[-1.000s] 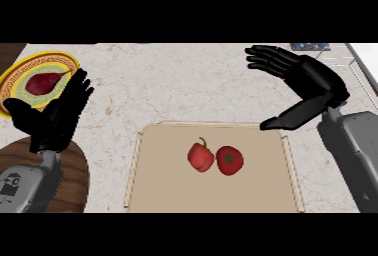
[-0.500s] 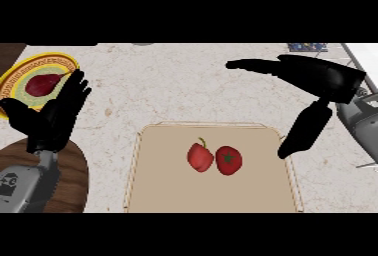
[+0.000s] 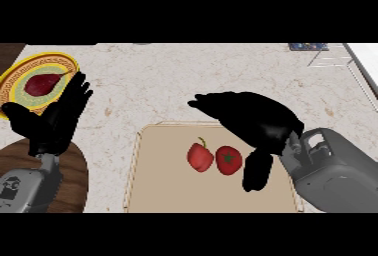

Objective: Pick the tomato from the tray and place it in the tiered shelf

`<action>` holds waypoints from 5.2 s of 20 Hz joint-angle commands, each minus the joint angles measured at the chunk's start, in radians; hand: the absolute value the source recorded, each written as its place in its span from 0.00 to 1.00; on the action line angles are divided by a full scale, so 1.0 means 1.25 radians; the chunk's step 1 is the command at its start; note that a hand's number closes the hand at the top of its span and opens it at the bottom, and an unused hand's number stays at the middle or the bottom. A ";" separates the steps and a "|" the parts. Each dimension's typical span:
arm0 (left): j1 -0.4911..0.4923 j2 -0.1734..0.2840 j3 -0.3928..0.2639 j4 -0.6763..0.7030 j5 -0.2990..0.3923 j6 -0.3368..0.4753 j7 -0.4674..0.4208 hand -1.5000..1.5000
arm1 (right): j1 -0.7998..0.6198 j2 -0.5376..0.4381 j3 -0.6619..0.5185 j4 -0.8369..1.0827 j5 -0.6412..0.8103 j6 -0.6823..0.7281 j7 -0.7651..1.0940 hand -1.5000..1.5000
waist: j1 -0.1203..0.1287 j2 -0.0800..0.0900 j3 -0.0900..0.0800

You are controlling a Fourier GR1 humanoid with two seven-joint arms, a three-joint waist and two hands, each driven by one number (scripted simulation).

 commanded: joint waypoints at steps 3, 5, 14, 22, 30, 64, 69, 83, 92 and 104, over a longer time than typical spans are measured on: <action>-0.008 0.014 0.023 -0.032 0.006 -0.017 0.043 0.50 | 0.008 0.053 0.055 -0.034 0.077 0.060 0.131 0.00 | 0.000 0.001 0.000; 0.023 -0.028 -0.001 0.002 -0.029 -0.001 -0.031 0.50 | 0.002 0.044 0.079 0.019 0.114 0.087 0.112 0.00 | 0.003 0.004 0.000; -0.021 -0.005 0.047 -0.014 -0.010 -0.048 0.040 0.50 | 0.091 0.090 0.118 0.023 0.286 0.104 0.082 0.00 | 0.002 0.004 0.001; -0.033 -0.036 0.071 0.038 -0.037 -0.072 -0.002 0.50 | 0.164 0.133 0.082 -0.035 0.344 0.185 0.091 0.00 | -0.002 0.004 0.001; -0.106 -0.050 0.096 0.092 -0.061 -0.062 0.028 0.50 | 0.222 0.129 0.059 0.035 0.461 0.128 -0.047 0.00 | -0.004 0.005 0.001; 0.005 -0.081 0.135 -0.021 -0.093 -0.118 0.037 0.50 | 0.326 0.350 -0.117 0.297 0.771 -0.127 -0.146 1.00 | -0.002 0.003 0.001; -0.008 -0.091 0.119 -0.016 -0.120 -0.100 0.039 0.50 | 0.336 0.382 -0.154 0.259 0.725 -0.264 0.028 1.00 | 0.003 0.004 0.001; -0.014 -0.114 0.108 -0.054 -0.116 -0.086 0.077 0.50 | 0.190 0.384 -0.202 -0.197 0.760 -0.394 0.293 1.00 | -0.008 -0.003 0.001; -0.029 -0.097 0.137 0.003 -0.103 -0.119 0.042 0.50 | 0.008 0.280 -0.435 -0.207 0.737 -0.209 0.336 1.00 | -0.004 0.002 0.000; 0.018 -0.100 0.138 -0.044 -0.117 -0.114 0.039 0.50 | 0.044 0.072 -0.761 -0.180 0.565 -0.113 0.234 1.00 | -0.006 0.001 0.001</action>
